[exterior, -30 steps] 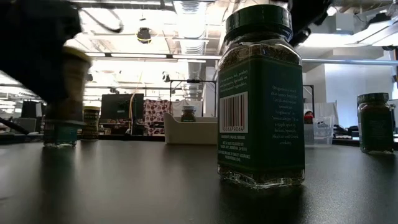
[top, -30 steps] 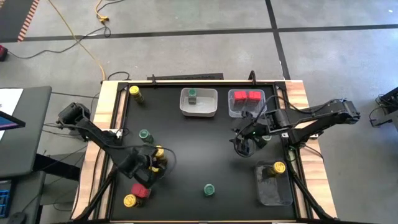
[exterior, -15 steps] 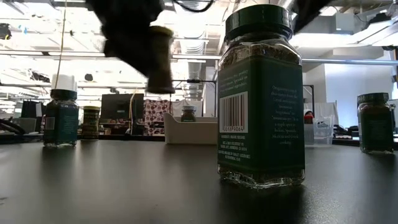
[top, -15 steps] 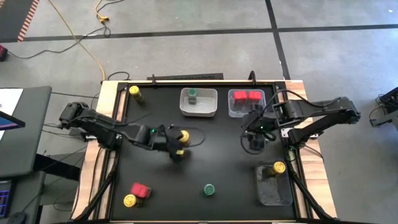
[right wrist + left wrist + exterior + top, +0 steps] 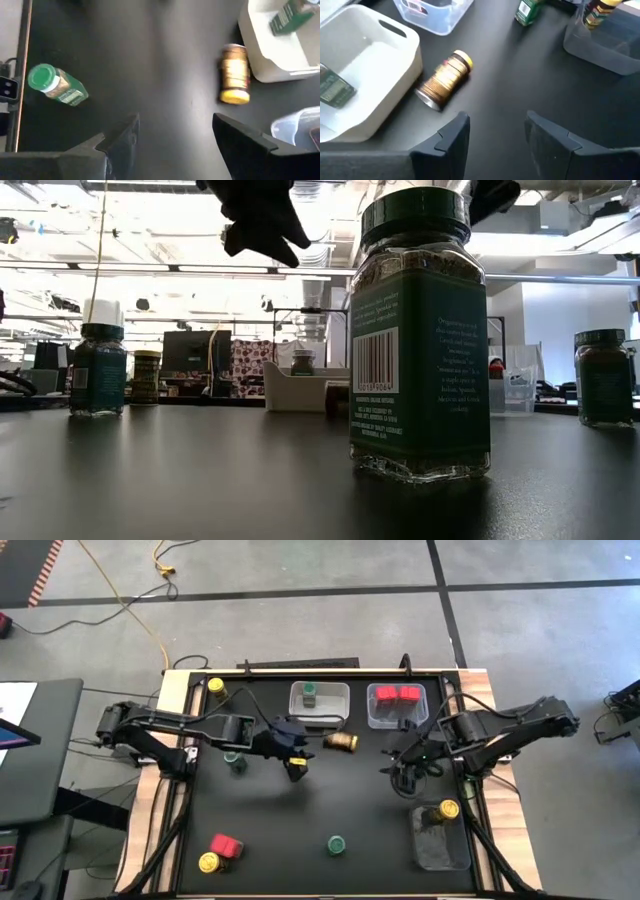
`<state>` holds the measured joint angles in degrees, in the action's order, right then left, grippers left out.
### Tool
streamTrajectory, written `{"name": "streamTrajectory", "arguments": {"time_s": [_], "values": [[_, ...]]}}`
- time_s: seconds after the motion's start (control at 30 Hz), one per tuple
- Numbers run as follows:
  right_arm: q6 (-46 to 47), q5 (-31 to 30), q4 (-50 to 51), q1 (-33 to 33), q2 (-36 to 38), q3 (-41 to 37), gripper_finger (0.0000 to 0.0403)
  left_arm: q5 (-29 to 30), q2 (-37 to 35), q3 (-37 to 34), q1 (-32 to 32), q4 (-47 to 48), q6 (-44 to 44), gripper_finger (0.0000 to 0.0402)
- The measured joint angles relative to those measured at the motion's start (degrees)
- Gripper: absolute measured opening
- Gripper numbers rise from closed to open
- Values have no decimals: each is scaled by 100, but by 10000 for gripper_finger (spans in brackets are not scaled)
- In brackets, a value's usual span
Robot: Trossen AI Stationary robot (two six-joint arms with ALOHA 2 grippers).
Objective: Sort spices by type
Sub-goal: Put the middle yellow seasoning can into the black bin, then put the right yellow seasoning can into the black bin
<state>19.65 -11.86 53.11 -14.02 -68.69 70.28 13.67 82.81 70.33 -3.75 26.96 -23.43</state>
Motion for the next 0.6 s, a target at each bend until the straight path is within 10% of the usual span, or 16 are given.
{"name": "streamTrajectory", "arguments": {"time_s": [0.6], "values": [[270,-9,-62,365,2,-717,281,9,0,12,0,101,-643,177]]}}
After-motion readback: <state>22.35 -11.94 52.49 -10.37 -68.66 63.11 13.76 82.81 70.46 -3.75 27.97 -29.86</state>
